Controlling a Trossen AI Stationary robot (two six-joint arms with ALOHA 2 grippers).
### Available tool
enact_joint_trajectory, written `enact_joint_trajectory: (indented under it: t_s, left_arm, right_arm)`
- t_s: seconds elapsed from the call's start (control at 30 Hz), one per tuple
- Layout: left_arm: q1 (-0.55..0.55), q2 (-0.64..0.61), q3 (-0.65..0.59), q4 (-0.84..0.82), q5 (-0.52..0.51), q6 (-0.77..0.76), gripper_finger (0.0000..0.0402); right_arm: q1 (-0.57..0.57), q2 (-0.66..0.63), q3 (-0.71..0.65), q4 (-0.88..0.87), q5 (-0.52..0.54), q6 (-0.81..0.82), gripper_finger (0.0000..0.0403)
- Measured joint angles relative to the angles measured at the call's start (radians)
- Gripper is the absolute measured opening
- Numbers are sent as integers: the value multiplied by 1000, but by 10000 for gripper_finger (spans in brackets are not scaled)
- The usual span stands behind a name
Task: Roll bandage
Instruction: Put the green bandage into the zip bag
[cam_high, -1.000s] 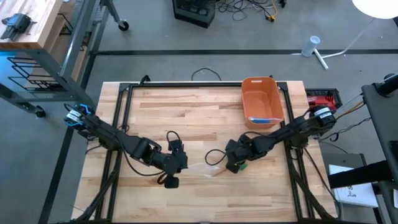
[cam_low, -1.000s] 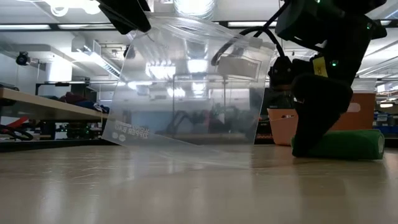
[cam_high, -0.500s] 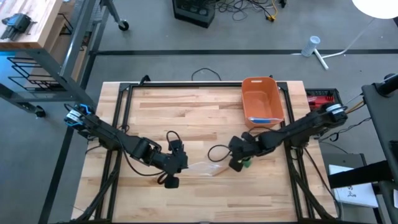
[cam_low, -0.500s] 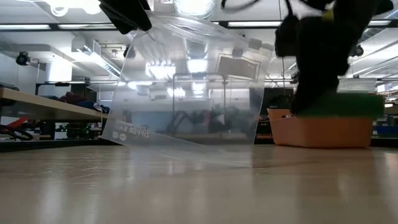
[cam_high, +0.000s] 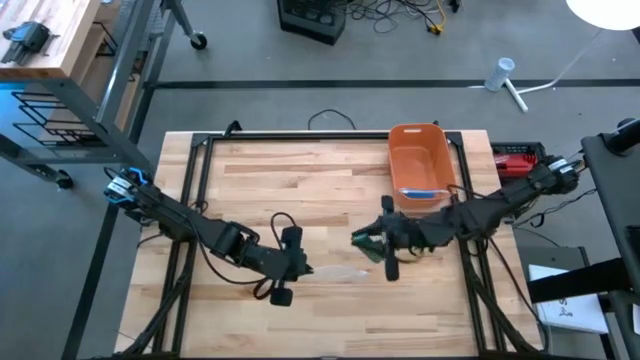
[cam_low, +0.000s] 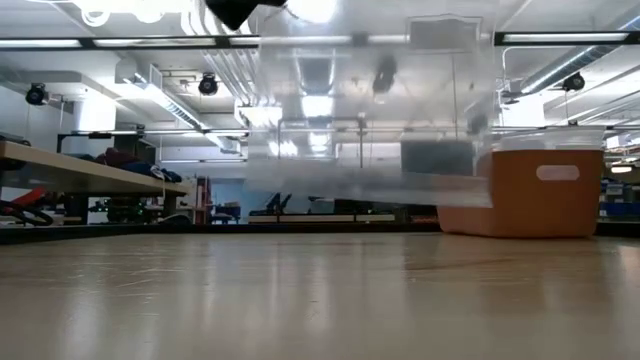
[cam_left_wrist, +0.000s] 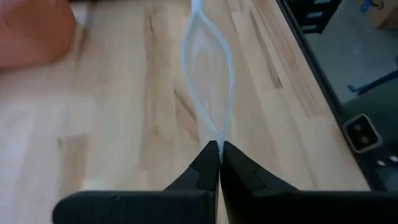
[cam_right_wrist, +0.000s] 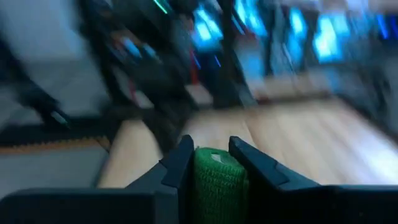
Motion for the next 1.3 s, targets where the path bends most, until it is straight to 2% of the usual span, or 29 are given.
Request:
enact_joint_trajectory:
  t_s: [0.17,0.23,0.33,0.53,0.63,0.87,1.13,1.3]
  left_arm:
    - [0,3,-4,87,-42,119,0]
    - [0,6,-9,166,-42,185,0]
    - [0,19,-21,288,-42,255,0]
    - [2,45,-24,327,-45,276,0]
    - [3,48,-24,333,-51,308,0]
    - [1,51,-24,378,-51,340,0]
    - [-8,51,-24,390,-48,365,0]
    - [-8,51,-24,392,-8,374,0]
  right_arm:
    - [60,51,-12,362,-104,-292,87]
    - [65,86,-11,474,-191,-348,87]
    - [64,139,-3,552,-290,-390,89]
    - [64,225,59,555,-290,-441,85]
    - [66,234,91,499,-295,-472,88]
    - [66,233,103,450,-298,-489,100]
    - [66,233,101,388,-297,-489,92]
    - [69,219,105,350,-237,-522,86]
